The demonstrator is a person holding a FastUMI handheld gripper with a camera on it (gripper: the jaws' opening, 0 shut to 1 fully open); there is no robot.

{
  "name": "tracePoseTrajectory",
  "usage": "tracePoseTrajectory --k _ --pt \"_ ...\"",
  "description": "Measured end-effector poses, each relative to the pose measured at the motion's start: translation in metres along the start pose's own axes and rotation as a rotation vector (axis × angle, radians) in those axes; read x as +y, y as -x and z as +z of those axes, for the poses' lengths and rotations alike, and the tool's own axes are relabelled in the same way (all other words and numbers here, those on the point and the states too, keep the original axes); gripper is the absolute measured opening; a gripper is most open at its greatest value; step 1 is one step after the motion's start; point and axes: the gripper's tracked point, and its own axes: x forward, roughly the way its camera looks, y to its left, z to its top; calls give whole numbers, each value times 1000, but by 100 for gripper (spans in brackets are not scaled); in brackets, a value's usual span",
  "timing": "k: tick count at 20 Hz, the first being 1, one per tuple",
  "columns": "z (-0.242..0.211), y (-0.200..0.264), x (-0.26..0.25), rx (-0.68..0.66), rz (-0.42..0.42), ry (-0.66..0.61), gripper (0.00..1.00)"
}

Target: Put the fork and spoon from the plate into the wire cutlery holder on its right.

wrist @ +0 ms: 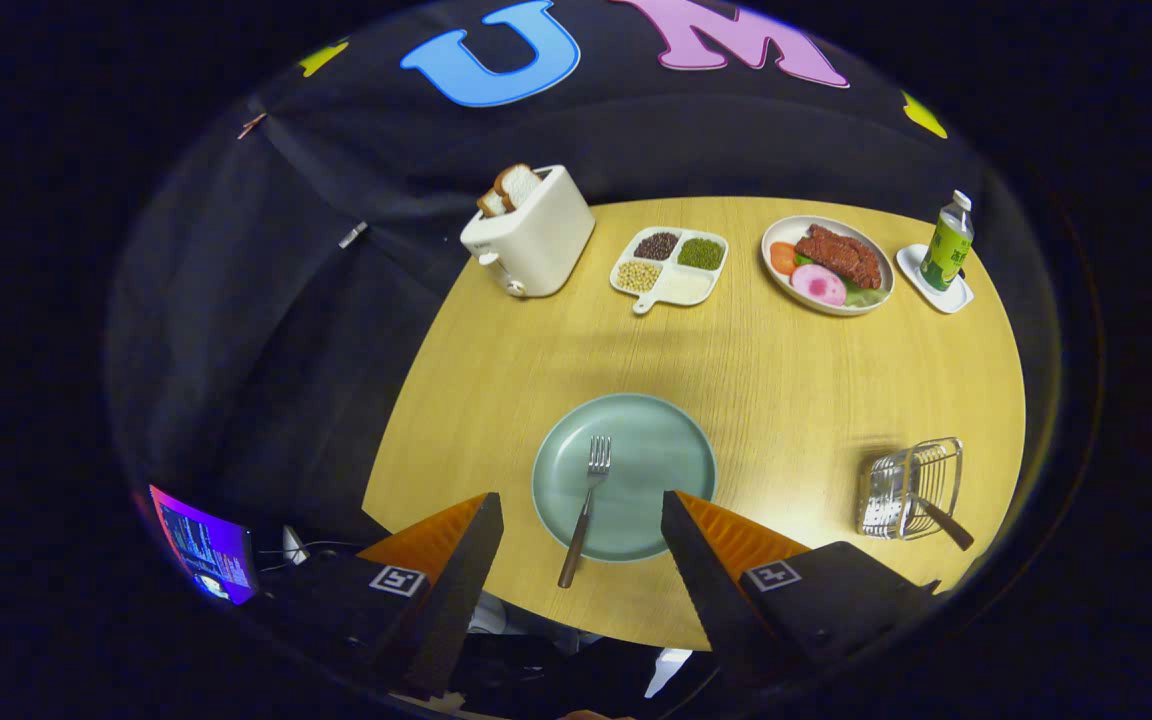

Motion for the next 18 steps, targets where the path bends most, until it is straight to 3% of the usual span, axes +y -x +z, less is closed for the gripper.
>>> tracePoseTrajectory --k 4,10,18 --pt "-40 -56 -3 109 -58 2 99" --pt "-65 -115 -16 170 -167 14 99" --pt "-79 -141 -37 182 -323 92 100"
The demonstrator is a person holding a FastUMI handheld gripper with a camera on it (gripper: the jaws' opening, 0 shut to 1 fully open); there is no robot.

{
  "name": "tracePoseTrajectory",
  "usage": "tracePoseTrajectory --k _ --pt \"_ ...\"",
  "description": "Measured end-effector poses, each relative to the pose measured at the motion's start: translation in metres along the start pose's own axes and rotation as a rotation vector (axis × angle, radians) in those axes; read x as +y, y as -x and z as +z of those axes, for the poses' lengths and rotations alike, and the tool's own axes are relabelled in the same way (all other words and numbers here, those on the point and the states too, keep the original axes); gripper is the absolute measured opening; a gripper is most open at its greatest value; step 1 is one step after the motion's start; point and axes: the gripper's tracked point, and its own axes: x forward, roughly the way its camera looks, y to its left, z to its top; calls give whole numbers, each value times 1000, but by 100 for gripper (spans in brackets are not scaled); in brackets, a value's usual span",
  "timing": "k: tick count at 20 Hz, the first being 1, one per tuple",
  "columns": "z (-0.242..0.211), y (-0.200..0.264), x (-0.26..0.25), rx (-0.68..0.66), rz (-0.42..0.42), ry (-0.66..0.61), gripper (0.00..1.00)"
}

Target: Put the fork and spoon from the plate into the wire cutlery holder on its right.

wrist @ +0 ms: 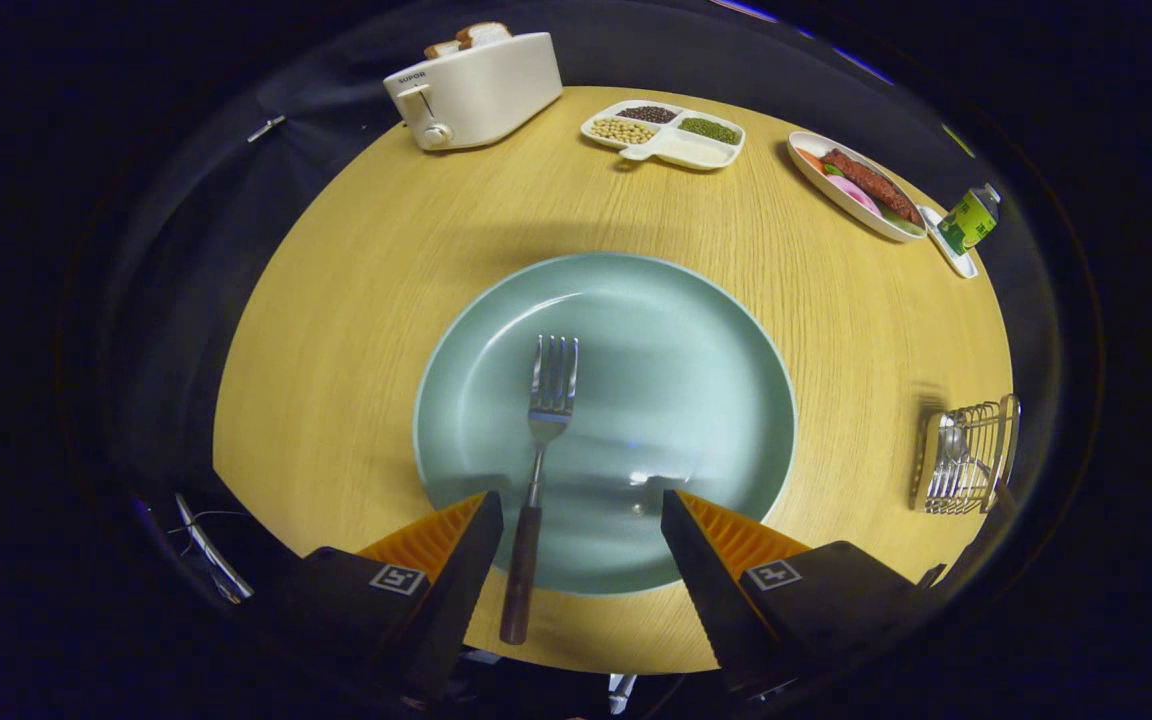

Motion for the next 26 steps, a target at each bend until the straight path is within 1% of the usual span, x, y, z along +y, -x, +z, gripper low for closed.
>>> tracePoseTrajectory --k 2,4,5,6,9,10,11,13,14,15,18,23,26 --pt "-6 -6 -2 24 -15 2 100" --pt "-9 -11 -2 41 -24 5 91" --pt "-9 -13 -3 44 -31 15 81" --pt "-10 -14 -4 48 -31 25 77" --pt "-9 -15 0 52 -23 55 55" --pt "-10 -16 2 60 -19 65 50" --pt "-10 -15 3 65 -16 68 38" --pt "-10 -17 5 72 -15 85 20" --pt "-10 -16 7 76 -2 96 19" --pt "-10 -14 6 78 -2 101 15" --pt "-12 -15 9 102 50 113 10" --pt "-4 -4 3 82 76 100 10" --pt "4 11 -1 66 96 82 10"
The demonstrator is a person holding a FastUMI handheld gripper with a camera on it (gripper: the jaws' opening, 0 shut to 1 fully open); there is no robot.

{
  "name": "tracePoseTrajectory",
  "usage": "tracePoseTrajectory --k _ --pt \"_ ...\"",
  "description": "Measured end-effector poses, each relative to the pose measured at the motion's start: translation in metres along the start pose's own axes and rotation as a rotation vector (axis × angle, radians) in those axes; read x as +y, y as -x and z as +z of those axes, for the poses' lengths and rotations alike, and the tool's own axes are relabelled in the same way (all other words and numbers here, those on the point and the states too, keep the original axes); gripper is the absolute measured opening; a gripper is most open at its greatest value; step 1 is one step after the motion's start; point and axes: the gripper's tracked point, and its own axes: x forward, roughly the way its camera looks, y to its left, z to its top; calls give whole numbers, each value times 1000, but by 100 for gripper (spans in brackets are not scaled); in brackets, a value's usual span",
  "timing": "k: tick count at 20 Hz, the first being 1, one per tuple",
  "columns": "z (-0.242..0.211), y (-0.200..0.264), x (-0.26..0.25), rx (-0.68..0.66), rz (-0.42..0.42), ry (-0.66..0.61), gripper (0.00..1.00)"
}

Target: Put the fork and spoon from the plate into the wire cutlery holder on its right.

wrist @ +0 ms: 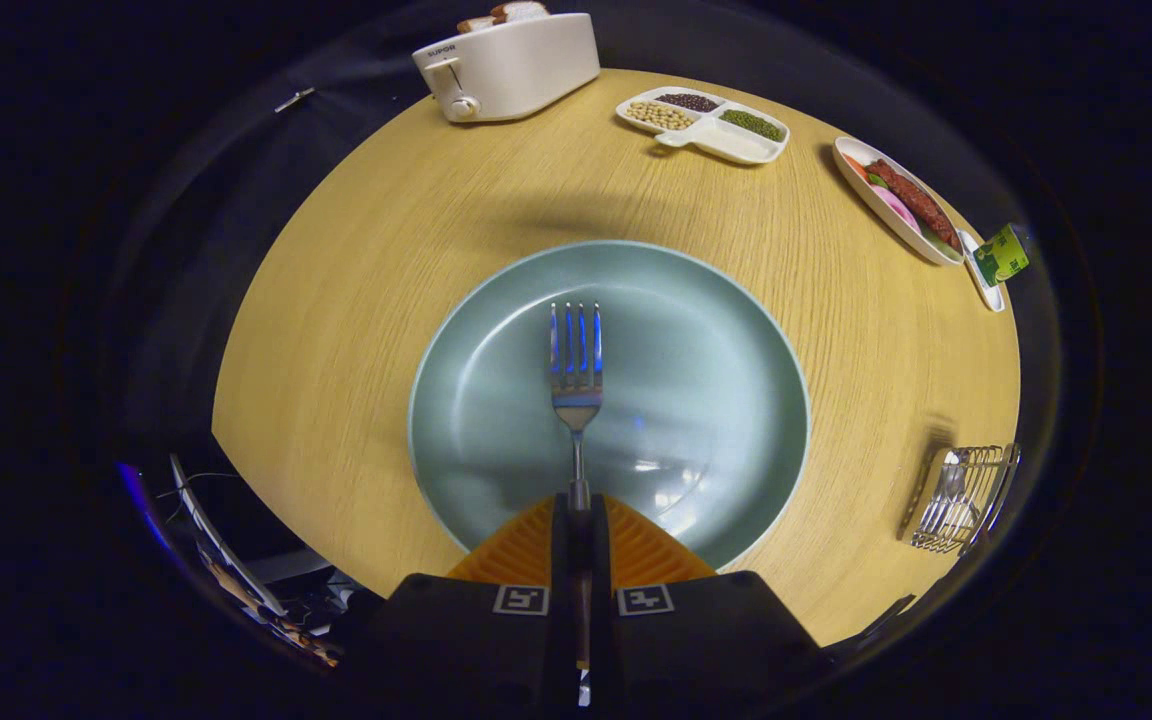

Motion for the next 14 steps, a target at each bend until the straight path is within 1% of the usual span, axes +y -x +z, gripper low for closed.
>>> tracePoseTrajectory --k 3,5,6,10,11,14 --pt "7 26 -3 -12 48 -30 10" --pt "14 51 -15 -39 52 -19 10" --pt "16 64 -20 -47 66 -21 10" --pt "21 122 -40 -48 176 -118 10" --pt "21 135 -53 -52 179 -123 10" --pt "18 167 -106 -62 152 -109 10"
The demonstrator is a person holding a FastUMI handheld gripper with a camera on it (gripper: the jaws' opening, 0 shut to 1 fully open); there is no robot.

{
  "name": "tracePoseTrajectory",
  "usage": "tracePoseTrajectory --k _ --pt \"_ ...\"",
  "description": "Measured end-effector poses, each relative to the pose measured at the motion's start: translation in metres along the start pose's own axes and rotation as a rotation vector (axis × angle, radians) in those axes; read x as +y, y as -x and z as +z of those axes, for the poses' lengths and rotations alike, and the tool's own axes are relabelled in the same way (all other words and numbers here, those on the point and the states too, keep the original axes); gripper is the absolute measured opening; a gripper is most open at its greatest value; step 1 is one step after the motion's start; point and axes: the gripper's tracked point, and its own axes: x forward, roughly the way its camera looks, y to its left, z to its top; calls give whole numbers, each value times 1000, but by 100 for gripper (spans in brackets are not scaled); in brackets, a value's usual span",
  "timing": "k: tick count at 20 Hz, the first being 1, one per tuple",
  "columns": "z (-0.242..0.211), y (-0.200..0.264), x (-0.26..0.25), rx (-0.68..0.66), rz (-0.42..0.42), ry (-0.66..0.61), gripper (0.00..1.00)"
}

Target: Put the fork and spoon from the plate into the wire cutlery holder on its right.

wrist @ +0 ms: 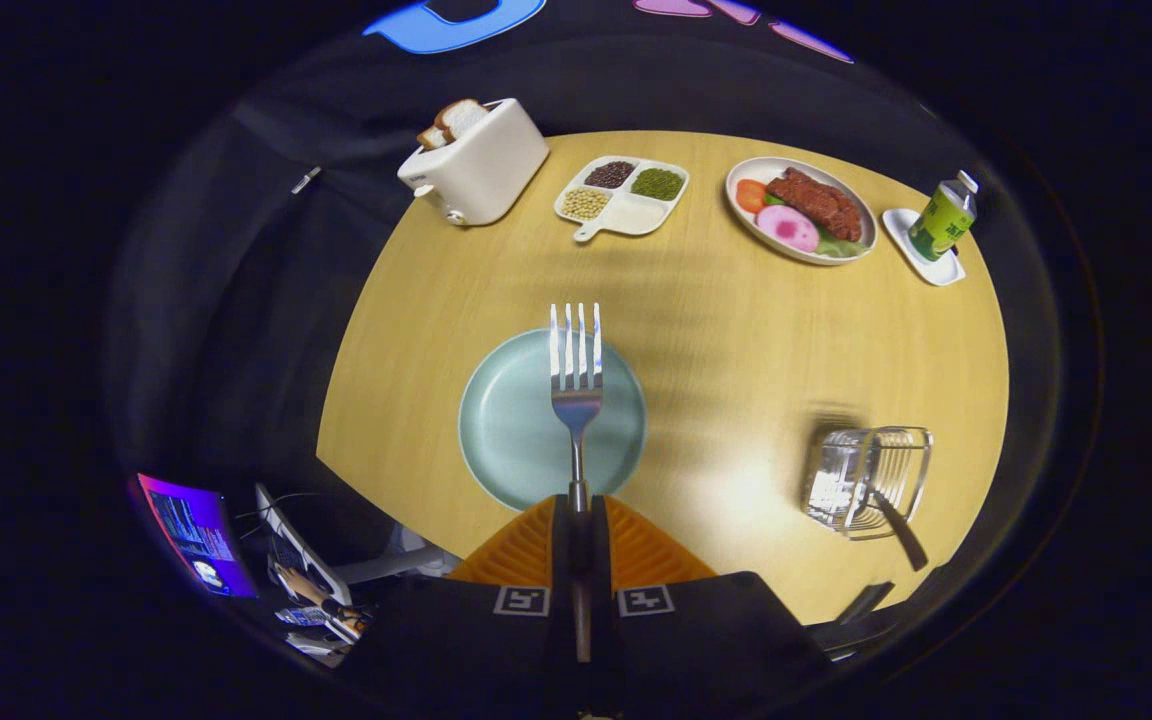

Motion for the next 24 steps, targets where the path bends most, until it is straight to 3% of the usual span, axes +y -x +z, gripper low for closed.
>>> tracePoseTrajectory --k 5,12,19,24 --pt "-5 54 -73 7 -29 -24 10" --pt "-28 72 -165 106 -111 -41 10" --pt "-75 49 -188 362 -87 -23 10" --pt "-81 28 -187 500 -70 -29 10"
